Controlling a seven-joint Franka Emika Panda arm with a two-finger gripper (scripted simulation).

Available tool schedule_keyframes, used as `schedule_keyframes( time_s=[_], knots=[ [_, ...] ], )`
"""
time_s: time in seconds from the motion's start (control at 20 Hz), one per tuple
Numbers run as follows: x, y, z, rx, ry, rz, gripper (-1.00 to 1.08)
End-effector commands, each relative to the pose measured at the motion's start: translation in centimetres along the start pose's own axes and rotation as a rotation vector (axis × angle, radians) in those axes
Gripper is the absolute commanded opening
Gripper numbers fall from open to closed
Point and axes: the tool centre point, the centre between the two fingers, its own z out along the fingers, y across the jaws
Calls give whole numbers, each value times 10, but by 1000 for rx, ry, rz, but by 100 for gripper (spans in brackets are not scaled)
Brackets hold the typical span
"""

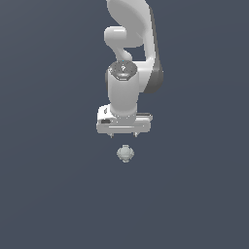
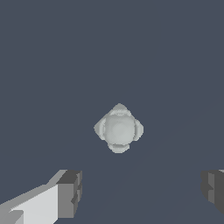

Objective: Pick up the object and move it to a goal position.

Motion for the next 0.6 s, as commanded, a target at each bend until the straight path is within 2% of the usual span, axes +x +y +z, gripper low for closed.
schedule_keyframes(
  time_s=[0.0, 0.55],
  knots=[
    [0, 0, 0, 0, 0, 0, 100],
    [7, -18, -8, -11, 19, -75, 100]
  ],
)
